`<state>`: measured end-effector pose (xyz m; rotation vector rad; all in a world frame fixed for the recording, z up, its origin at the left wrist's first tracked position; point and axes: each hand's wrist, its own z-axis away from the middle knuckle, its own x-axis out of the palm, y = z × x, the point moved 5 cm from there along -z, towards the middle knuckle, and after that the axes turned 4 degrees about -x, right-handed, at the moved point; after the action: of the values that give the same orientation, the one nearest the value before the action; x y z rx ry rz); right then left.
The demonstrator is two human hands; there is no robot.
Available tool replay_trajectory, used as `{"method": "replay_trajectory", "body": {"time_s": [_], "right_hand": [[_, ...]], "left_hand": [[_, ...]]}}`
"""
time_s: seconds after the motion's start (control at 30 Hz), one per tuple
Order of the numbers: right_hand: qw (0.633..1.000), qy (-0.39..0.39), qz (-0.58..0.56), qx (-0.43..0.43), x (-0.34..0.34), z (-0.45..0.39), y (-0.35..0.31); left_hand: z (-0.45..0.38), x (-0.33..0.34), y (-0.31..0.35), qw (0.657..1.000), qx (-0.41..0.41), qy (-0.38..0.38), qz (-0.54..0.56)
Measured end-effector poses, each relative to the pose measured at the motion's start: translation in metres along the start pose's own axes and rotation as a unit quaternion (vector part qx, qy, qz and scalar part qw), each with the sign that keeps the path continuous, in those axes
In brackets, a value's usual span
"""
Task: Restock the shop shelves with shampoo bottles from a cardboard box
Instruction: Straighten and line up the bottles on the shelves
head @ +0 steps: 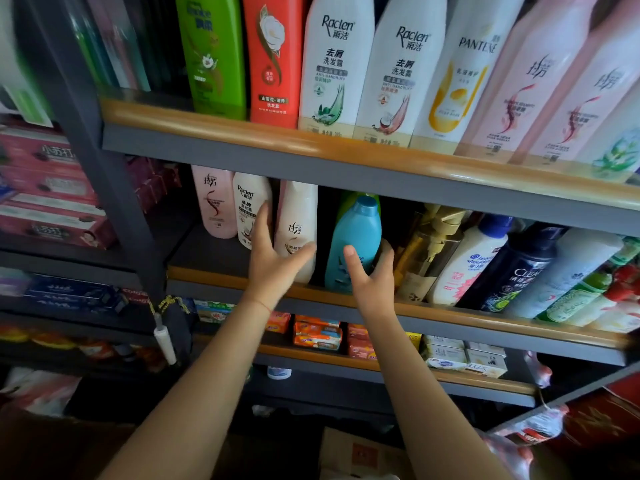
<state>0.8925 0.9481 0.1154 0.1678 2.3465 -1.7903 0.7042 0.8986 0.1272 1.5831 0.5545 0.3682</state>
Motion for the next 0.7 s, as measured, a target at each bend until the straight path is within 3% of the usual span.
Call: {"method": "replay_trajectory", "body": {"time_s": [0.1, 0.17, 0.2, 0.3, 0.47, 0.57, 0.7], "right_hand": [[1.0, -0.002, -0.021, 0.001, 0.002, 0.001, 0.0], [0.999, -0.003, -0.037, 0.002, 0.002, 0.002, 0.001], [0.999, -0.004, -0.047, 0.004, 0.001, 0.001, 0.002], [0.997, -0.012, -0.07, 0.021, -0.003, 0.001, 0.004], [0.995, -0.03, -0.083, 0.051, -0.009, -0.007, 0.0], [0.993, -0.04, -0.086, 0.064, -0.008, -0.016, 0.001], [0.993, -0.075, -0.069, 0.061, -0.004, -0.024, 0.001]], "left_hand": [[0.049, 0.009, 0.024, 0.979, 0.147, 0.137, -0.032], [0.063, 0.031, 0.04, 0.964, 0.234, 0.093, -0.081], [0.064, 0.044, 0.044, 0.965, 0.24, 0.05, -0.094], [0.057, 0.069, 0.044, 0.982, 0.169, -0.008, -0.087], [0.036, 0.094, 0.027, 0.995, -0.015, -0.078, 0.067], [0.018, 0.099, 0.019, 0.993, -0.061, -0.075, 0.07], [0.002, 0.1, 0.017, 0.986, -0.079, -0.139, 0.053]]}}
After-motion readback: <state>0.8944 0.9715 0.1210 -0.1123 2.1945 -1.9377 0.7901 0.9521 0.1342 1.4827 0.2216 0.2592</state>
